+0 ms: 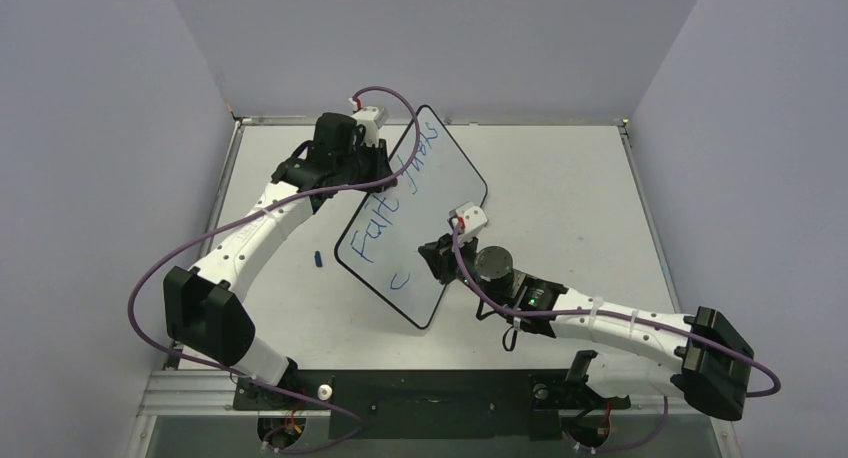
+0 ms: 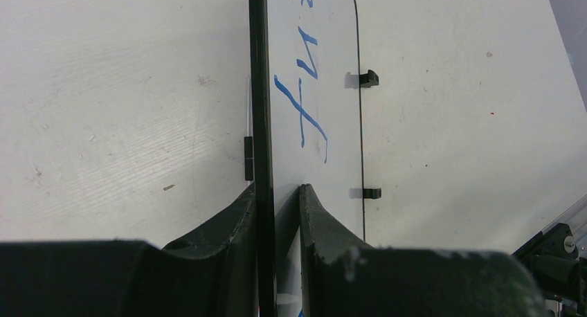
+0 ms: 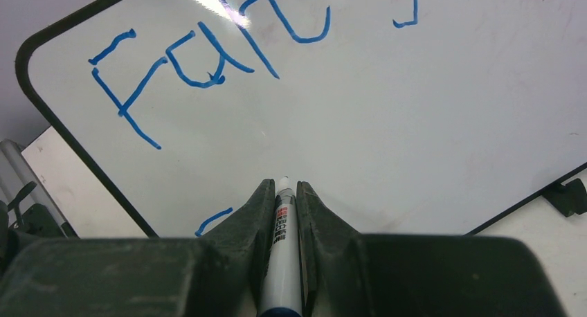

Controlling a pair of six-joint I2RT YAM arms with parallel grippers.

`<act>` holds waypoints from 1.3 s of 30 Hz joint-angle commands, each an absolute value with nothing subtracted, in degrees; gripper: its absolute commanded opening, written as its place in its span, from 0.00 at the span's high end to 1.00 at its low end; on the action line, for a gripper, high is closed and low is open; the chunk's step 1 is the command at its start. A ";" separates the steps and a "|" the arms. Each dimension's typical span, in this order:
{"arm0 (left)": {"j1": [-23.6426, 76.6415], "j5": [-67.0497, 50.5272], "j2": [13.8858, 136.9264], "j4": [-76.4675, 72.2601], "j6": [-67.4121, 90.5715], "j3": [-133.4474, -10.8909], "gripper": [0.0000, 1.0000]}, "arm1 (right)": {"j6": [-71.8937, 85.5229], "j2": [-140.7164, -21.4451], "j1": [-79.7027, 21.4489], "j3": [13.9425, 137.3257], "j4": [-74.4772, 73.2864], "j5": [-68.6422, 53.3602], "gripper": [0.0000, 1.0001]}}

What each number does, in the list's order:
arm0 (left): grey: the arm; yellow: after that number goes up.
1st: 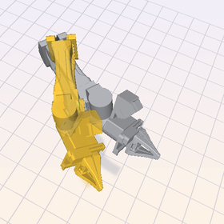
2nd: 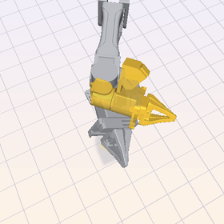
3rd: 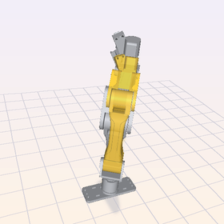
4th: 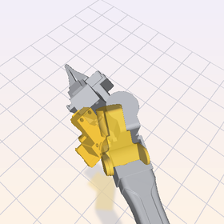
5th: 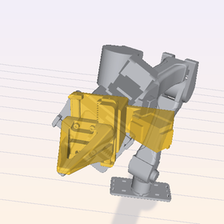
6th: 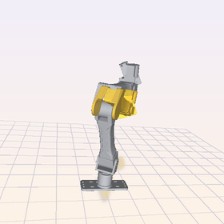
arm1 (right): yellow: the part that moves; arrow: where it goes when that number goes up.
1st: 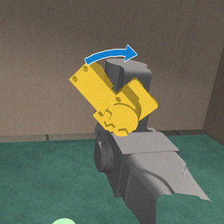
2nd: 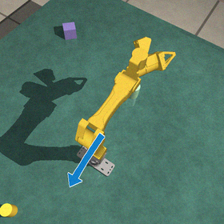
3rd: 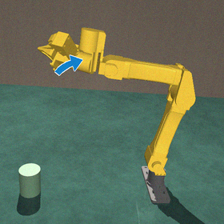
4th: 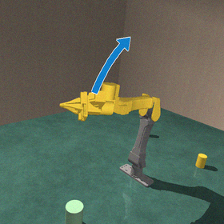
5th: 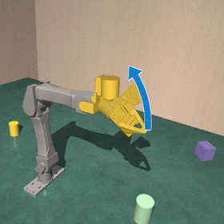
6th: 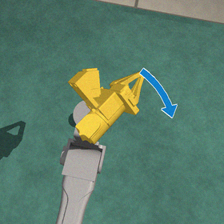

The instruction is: Write a sentence on the whiteboard

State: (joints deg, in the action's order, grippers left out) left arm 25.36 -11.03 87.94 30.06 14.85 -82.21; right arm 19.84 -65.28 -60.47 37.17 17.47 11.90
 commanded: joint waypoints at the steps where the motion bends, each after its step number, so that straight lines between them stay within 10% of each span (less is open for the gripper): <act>1: 23.85 -3.60 87.01 26.79 9.06 -83.95 1.00 | 17.95 -65.66 -57.96 38.77 20.07 7.99 1.00; 39: 23.12 -3.37 87.74 26.94 8.79 -84.03 1.00 | 21.09 -73.76 -56.09 36.15 28.59 -2.34 1.00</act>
State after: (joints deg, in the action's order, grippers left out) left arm 24.53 -11.00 87.94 30.15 14.83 -82.21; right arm 20.60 -72.93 -55.92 35.35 24.88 -1.58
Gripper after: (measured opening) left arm 0.170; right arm 0.103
